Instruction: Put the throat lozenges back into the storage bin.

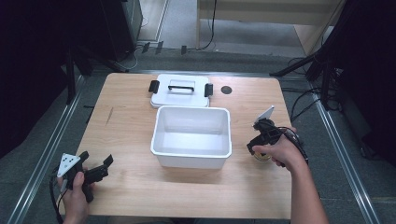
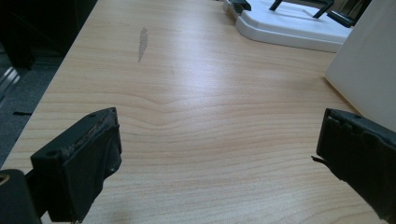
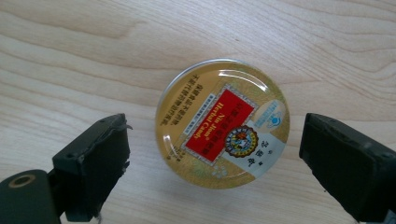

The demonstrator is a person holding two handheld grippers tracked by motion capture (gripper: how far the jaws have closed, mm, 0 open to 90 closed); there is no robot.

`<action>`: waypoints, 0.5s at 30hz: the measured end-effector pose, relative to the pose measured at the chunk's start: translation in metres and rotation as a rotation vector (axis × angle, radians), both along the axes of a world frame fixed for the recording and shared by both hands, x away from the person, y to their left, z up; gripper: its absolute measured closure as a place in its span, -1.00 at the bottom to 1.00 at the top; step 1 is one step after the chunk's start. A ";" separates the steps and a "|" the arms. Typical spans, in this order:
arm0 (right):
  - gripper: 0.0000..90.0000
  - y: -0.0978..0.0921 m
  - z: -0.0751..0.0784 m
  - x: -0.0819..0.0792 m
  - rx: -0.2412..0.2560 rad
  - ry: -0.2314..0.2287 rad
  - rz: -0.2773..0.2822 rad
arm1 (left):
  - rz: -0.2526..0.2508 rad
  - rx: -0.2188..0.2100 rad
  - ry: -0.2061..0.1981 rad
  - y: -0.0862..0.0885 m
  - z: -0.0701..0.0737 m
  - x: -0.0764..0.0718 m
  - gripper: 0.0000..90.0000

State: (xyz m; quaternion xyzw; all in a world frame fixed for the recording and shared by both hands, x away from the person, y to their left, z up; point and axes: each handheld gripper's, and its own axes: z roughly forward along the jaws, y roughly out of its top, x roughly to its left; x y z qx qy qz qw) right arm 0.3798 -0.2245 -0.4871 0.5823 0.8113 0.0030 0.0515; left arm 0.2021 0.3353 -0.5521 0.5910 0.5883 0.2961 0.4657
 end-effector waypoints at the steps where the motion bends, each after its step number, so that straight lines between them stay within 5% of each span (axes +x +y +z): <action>1: -0.81 0.000 -0.001 0.001 0.000 0.000 -0.007 | -0.001 -0.001 0.000 0.000 0.000 0.000 -0.99; 15: -0.62 -0.006 -0.016 0.004 0.025 0.036 -0.065 | -0.002 -0.002 0.002 0.000 0.000 0.000 -0.99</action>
